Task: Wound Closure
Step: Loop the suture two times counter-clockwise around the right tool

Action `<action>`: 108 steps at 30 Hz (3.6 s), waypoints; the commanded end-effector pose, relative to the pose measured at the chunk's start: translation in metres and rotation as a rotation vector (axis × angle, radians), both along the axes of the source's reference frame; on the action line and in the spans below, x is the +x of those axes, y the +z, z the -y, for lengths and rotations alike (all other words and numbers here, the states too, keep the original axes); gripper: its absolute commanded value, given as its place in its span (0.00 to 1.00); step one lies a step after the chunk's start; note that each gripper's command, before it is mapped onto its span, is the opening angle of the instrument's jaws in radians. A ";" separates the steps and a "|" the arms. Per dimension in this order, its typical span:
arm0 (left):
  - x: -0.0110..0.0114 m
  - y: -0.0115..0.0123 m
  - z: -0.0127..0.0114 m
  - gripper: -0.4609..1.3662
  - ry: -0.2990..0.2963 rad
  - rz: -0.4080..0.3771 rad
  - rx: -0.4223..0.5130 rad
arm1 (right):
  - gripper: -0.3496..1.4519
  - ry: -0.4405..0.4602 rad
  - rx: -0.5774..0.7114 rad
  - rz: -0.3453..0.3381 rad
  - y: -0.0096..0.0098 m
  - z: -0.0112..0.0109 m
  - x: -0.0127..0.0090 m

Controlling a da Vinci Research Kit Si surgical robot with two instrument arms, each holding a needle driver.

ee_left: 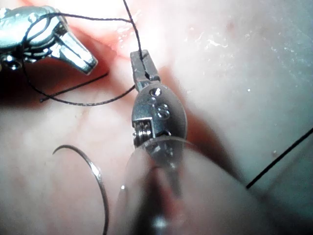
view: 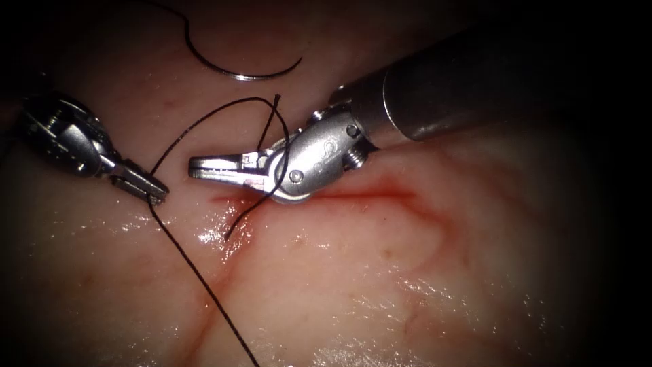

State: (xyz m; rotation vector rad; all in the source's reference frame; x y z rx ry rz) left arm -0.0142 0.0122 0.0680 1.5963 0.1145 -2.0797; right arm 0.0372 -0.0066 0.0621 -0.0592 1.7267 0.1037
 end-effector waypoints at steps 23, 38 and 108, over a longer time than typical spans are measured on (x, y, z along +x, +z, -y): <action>-0.0056 -0.0080 0.0022 0.06 -0.025 0.124 -0.029 | 0.00 0.343 0.105 0.060 -0.0042 0.0016 0.0042; -0.0049 -0.0095 0.0021 0.06 -0.028 0.128 -0.057 | 0.69 0.296 0.299 0.353 -0.0029 0.0003 0.0042; 0.0011 0.0044 -0.0047 0.06 -0.043 0.436 0.150 | 0.42 0.164 0.703 -0.287 0.0048 0.0017 -0.0017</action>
